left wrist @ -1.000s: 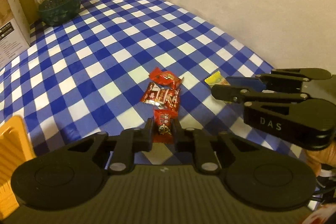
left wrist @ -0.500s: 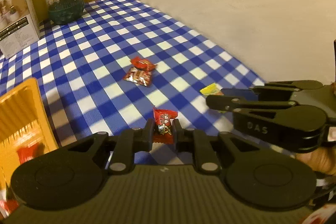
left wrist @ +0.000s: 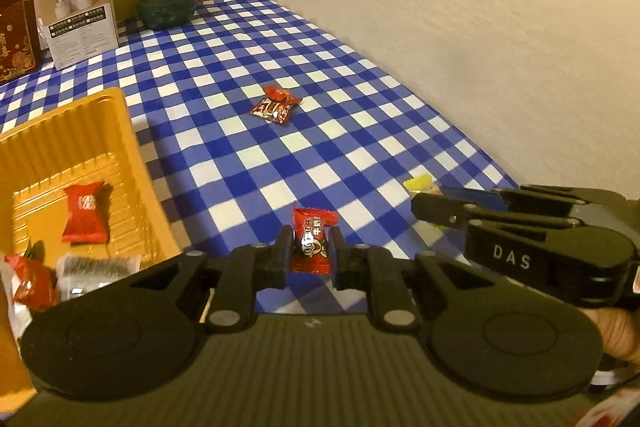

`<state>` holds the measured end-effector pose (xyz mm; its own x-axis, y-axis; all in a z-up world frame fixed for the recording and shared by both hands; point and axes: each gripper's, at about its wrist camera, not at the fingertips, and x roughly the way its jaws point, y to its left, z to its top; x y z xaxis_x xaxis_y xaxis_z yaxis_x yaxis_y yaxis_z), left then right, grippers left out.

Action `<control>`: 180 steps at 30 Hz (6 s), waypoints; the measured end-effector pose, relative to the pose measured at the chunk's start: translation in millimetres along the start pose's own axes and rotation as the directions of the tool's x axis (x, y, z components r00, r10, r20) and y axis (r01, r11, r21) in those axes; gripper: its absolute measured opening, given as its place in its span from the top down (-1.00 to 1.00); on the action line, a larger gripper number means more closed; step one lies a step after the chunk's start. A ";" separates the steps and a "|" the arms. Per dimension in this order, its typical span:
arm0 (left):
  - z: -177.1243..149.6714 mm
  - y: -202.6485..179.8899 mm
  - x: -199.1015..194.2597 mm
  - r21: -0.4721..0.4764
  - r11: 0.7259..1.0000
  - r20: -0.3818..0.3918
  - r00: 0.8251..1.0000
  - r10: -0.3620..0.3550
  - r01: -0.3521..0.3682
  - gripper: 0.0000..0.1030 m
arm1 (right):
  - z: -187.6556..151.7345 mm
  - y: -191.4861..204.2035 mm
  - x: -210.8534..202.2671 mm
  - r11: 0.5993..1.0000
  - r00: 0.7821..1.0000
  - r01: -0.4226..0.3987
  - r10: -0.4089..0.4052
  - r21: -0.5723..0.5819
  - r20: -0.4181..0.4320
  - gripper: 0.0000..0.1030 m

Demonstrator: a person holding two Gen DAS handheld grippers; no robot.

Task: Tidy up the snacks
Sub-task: 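Carry both held candies over the orange tray and lower them inside, then open both grippers to release the candies into the tray, then move both grippers from the tray back to the last red candies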

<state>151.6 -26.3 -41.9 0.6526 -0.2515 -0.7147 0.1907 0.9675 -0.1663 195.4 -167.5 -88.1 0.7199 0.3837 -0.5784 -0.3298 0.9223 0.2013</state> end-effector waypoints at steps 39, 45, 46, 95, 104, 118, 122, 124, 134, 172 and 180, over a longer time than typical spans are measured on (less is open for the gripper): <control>-54.4 64.1 -140.8 -0.084 0.985 0.066 0.986 0.154 -0.149 0.69 | -0.8 134.3 -59.3 0.982 0.986 -0.159 0.163 -0.104 0.030 0.59; -55.1 84.4 -147.5 -0.121 0.977 0.079 0.979 0.188 -0.178 0.69 | -0.7 147.0 -49.7 0.978 0.984 -0.176 0.179 -0.117 0.016 0.59; -55.1 87.1 -148.0 -0.126 0.976 0.081 0.978 0.191 -0.180 0.69 | -0.7 148.8 -47.8 0.977 0.983 -0.179 0.181 -0.118 0.012 0.59; -65.1 163.8 -103.1 -0.235 0.938 0.021 0.963 0.268 -0.256 0.41 | 11.6 173.8 60.1 0.939 0.949 -0.314 0.304 -0.139 -0.084 0.59; -67.4 162.5 -107.5 -0.229 0.938 0.022 0.962 0.272 -0.260 0.41 | 9.7 175.4 61.0 0.938 0.947 -0.318 0.309 -0.138 -0.087 0.59; -66.4 161.8 -109.4 -0.224 0.938 0.025 0.961 0.276 -0.264 0.40 | 10.2 174.2 61.8 0.933 0.939 -0.343 0.335 -0.112 -0.084 0.58; -66.9 161.8 -110.0 -0.225 0.937 0.024 0.960 0.280 -0.268 0.40 | 12.1 170.2 63.4 0.930 0.931 -0.363 0.358 -0.064 -0.079 0.48; -67.2 162.2 -110.5 -0.226 0.936 0.023 0.959 0.282 -0.269 0.40 | 14.0 166.4 63.0 0.932 0.931 -0.360 0.357 -0.039 -0.070 0.12; -66.4 160.4 -111.4 -0.223 0.937 0.025 0.959 0.281 -0.269 0.40 | 18.7 156.1 57.5 0.943 0.942 -0.334 0.333 -0.006 -0.031 0.02; -22.4 122.1 -97.6 -0.117 0.968 0.068 0.970 0.232 -0.223 0.29 | 29.5 71.8 33.3 0.979 0.986 -0.159 0.152 0.124 0.065 0.02; 3.8 106.3 -79.4 -0.079 0.980 0.084 0.978 0.192 -0.185 0.12 | 32.9 41.0 30.9 0.981 0.992 -0.105 0.092 0.164 0.081 0.02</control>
<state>122.9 96.4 -0.2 0.7364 -0.0628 -0.6736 0.0081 0.9964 -0.0841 224.3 -116.3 -71.7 0.7334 0.4698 -0.4914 -0.2985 0.8720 0.3881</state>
